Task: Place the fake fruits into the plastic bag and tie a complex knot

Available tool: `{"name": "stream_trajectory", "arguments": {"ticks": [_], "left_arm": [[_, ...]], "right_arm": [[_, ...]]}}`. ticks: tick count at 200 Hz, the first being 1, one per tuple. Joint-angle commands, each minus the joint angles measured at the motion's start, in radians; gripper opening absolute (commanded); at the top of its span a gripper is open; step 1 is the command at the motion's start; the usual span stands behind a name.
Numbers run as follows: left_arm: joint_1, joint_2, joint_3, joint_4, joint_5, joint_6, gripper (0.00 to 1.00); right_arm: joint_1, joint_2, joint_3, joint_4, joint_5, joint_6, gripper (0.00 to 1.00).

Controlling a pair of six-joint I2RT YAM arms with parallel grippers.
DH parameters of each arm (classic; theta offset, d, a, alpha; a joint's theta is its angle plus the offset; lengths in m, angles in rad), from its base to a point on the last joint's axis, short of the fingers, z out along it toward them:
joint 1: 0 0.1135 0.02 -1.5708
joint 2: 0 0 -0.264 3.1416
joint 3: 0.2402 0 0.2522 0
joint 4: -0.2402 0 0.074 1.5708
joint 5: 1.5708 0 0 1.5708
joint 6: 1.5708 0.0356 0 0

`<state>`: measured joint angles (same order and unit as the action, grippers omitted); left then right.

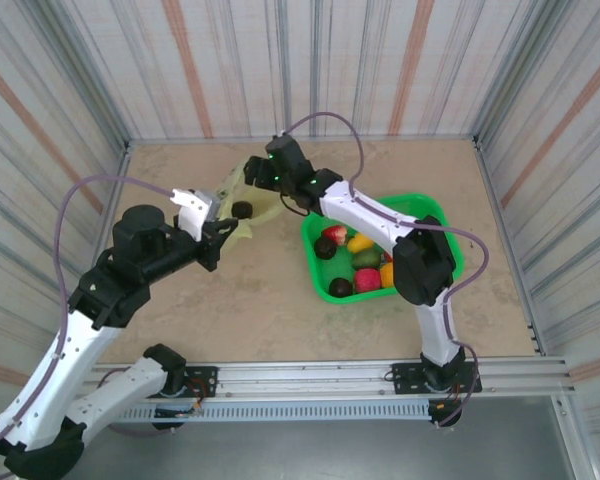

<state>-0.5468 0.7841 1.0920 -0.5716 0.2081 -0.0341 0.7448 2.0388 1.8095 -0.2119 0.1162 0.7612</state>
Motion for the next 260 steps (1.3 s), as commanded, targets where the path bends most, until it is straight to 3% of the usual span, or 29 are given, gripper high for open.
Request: {"name": "stream_trajectory", "arguments": {"ticks": [1, 38, 81, 109, 170, 199, 239, 260], "left_arm": [[-0.013, 0.009, 0.041, -0.069, -0.049, 0.065, 0.0], [-0.016, 0.077, 0.064, -0.063, -0.114, 0.057, 0.0], [-0.015, 0.249, 0.165, -0.047, -0.053, 0.008, 0.0], [-0.016, 0.316, 0.189, -0.001, -0.037, -0.024, 0.0], [0.022, 0.372, 0.215, 0.041, -0.033, -0.143, 0.0], [0.031, 0.401, 0.229, 0.04, -0.044, -0.194, 0.0], [0.032, 0.425, 0.235, 0.046, -0.05, -0.235, 0.0], [0.031, 0.431, 0.245, 0.04, -0.052, -0.243, 0.0]], "right_arm": [[-0.062, -0.128, -0.064, 0.002, 0.088, 0.053, 0.87], [-0.118, -0.217, -0.172, 0.006, 0.014, 0.076, 0.85], [-0.109, -0.225, -0.169, -0.025, -0.145, 0.079, 0.82], [-0.101, -0.228, -0.126, -0.049, -0.181, 0.083, 0.8], [-0.137, -0.288, -0.158, 0.004, -0.38, 0.181, 0.75], [-0.137, -0.346, -0.211, 0.072, -0.47, 0.21, 0.65], [-0.161, -0.398, -0.21, 0.085, -0.535, 0.233, 0.42], [-0.195, -0.437, -0.21, 0.072, -0.552, 0.233, 0.4]]}}
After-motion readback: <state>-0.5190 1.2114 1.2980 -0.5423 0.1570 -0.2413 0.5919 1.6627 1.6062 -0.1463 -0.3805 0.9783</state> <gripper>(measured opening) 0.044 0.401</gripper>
